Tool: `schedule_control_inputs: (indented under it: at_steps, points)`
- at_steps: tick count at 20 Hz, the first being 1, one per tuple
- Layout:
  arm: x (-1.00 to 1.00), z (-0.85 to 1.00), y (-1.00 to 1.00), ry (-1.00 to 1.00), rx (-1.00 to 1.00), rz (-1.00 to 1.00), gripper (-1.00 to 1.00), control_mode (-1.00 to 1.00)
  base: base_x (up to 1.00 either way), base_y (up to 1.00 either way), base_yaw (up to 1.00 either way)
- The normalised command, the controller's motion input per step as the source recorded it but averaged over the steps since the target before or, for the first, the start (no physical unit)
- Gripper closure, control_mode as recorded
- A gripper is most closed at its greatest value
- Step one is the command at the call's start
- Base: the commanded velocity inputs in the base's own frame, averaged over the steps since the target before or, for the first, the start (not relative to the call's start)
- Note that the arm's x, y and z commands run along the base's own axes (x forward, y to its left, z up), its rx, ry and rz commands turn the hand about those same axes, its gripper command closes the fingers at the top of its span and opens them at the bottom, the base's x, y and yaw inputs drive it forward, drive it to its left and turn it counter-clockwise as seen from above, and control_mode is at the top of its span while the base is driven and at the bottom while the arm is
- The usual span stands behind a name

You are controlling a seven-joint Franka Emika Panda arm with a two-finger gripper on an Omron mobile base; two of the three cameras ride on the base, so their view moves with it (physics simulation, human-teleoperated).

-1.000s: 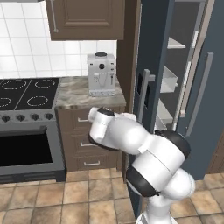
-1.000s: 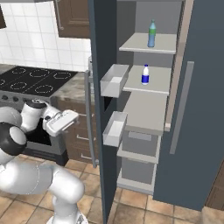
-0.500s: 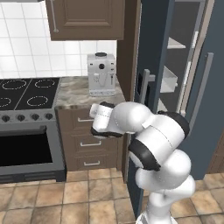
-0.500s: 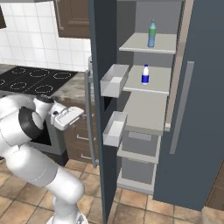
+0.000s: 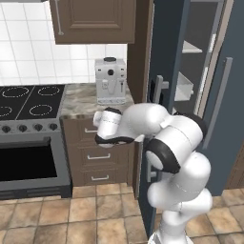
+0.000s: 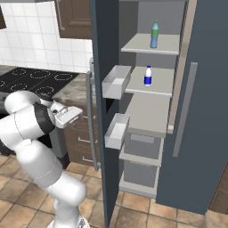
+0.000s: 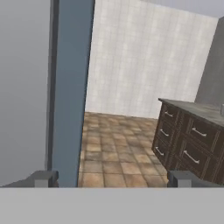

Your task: Take the bottled waters from the counter and place them in the freezer to freeze. Close the freezer door after placing the bottles.

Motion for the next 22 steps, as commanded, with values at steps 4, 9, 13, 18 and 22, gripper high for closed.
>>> schedule_control_inputs:
  at_steps: [4,9,13,18,22]
  points:
    - [0.16,-0.06,0.31,0.0,0.0,0.06,-1.0,-1.0,0.0,0.0,0.0]
    - [0.53,-0.12,0.04,0.0,0.0,0.13,-1.0,-1.0,0.0,0.0,0.0]
    - [0.49,-0.1,-0.06,-0.01,0.0,0.18,-1.0,-1.0,0.0,0.0,0.0]
    - [0.33,-0.07,-0.08,0.0,0.0,0.14,-1.0,-1.0,0.0,0.0,0.0]
    - [0.14,-0.11,-0.08,0.0,0.0,0.07,-1.0,-1.0,0.0,0.0,0.0]
